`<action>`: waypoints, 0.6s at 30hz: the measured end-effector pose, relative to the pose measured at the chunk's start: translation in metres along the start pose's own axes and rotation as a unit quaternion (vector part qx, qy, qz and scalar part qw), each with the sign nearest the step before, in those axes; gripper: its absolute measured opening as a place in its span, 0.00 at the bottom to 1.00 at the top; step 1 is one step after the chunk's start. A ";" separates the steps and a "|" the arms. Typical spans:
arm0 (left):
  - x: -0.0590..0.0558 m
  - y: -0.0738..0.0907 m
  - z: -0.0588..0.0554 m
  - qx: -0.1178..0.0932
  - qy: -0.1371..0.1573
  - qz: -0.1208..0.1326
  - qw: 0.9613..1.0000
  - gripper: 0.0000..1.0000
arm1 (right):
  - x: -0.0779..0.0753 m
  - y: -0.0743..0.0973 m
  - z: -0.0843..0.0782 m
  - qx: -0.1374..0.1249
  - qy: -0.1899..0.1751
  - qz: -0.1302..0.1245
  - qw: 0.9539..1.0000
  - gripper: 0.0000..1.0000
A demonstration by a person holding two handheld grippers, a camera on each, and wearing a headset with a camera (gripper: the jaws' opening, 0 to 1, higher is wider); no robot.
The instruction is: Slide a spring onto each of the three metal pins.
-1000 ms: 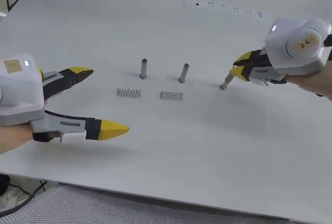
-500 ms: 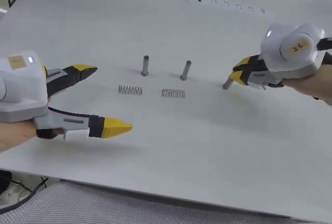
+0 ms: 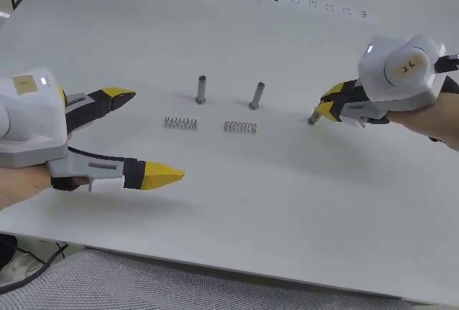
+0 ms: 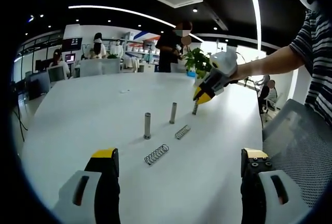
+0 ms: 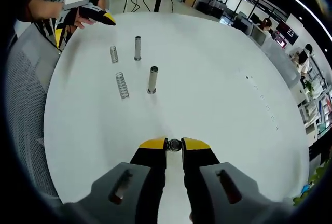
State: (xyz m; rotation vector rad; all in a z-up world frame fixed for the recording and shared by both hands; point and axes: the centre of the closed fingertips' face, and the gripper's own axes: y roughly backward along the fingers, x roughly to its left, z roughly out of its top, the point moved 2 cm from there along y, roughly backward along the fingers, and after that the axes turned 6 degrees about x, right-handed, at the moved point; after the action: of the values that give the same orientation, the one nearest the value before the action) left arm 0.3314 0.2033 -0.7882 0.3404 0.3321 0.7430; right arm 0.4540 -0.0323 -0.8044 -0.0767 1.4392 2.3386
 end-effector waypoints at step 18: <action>0.000 0.002 0.003 -0.002 -0.002 0.003 1.000 0.97 | -0.007 0.005 0.000 -0.030 -0.060 -0.019 0.998 0.27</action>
State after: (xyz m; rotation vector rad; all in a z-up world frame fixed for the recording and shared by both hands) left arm 0.3313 0.2043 -0.7851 0.3395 0.3267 0.7483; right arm 0.4592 -0.0364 -0.7982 0.0202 1.2987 2.3151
